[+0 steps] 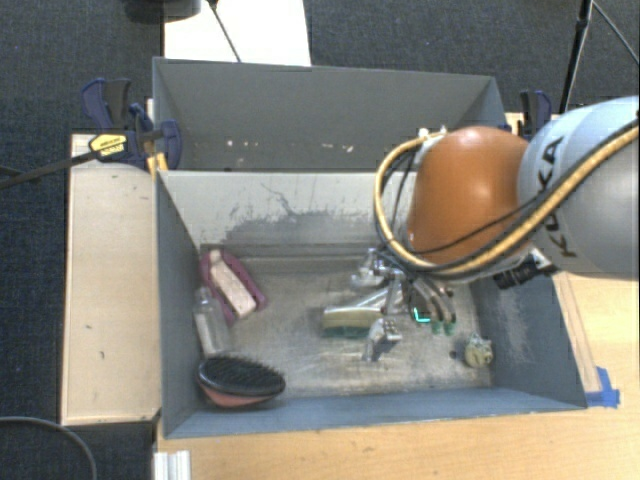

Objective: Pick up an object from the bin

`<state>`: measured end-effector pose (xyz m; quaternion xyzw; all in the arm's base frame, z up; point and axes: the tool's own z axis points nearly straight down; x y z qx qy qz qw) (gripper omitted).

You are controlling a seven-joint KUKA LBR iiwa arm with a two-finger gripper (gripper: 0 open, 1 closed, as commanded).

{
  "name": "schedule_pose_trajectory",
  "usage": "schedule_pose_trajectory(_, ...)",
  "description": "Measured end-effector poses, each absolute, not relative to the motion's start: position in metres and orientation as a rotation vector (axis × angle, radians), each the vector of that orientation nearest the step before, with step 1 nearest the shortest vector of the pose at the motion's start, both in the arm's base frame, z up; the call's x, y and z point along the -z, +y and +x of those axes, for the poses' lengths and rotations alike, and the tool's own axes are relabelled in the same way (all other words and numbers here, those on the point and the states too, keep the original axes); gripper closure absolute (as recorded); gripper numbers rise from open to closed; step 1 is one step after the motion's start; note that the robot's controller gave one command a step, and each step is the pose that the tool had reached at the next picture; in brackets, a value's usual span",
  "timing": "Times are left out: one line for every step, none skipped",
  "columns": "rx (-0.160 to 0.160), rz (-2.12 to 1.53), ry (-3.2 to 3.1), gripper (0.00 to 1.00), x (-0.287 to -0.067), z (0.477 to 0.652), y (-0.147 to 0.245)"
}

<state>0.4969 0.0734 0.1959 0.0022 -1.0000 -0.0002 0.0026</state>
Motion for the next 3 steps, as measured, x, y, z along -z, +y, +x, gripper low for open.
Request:
schedule_pose_trajectory(0.002,0.628,-3.087,0.00,-0.073,0.527,0.016)
schedule_pose_trajectory(0.000,0.623,-3.095,1.00,-0.075,0.529,0.017)
schedule_pose_trajectory(-0.001,0.599,-3.094,1.00,-0.200,0.515,0.032)
